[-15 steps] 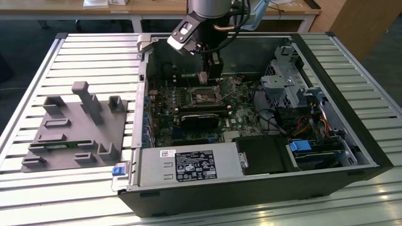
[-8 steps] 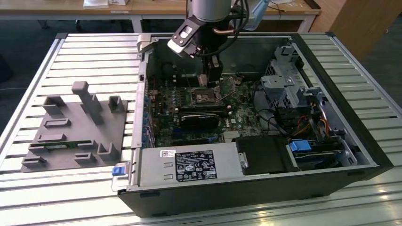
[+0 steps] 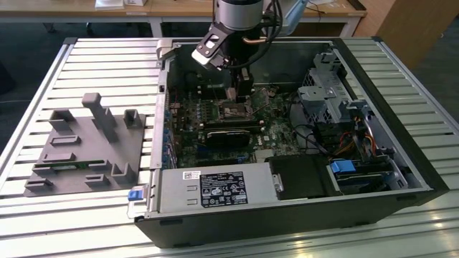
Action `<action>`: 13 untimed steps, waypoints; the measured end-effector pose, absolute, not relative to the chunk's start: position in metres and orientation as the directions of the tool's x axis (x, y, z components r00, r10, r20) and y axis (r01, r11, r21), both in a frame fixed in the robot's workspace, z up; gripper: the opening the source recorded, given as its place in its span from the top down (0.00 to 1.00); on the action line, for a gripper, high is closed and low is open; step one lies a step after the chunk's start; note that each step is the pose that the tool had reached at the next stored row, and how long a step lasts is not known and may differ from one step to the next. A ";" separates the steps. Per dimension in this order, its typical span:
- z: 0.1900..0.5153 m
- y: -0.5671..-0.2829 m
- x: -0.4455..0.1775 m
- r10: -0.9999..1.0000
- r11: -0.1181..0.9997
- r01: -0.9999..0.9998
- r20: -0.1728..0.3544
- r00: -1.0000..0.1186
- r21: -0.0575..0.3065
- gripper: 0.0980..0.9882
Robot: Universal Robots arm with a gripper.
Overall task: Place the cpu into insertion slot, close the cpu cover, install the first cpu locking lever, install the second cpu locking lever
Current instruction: 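Place the cpu into insertion slot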
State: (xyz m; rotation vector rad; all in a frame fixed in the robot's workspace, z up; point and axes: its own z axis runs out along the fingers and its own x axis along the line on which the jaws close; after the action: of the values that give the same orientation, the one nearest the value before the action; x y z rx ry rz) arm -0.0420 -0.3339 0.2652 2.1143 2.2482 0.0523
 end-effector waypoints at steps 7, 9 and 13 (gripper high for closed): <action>0.258 -0.327 -0.042 0.999 0.040 0.997 -0.017 -0.039 0.062 0.51; 0.255 -0.325 -0.042 0.999 0.038 0.997 -0.017 -0.037 0.063 0.51; 0.249 -0.324 -0.042 0.999 0.036 0.997 -0.017 -0.035 0.062 0.51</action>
State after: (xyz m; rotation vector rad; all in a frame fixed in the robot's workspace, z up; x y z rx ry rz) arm -0.0419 -0.3235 0.2487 2.1422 2.2204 0.0508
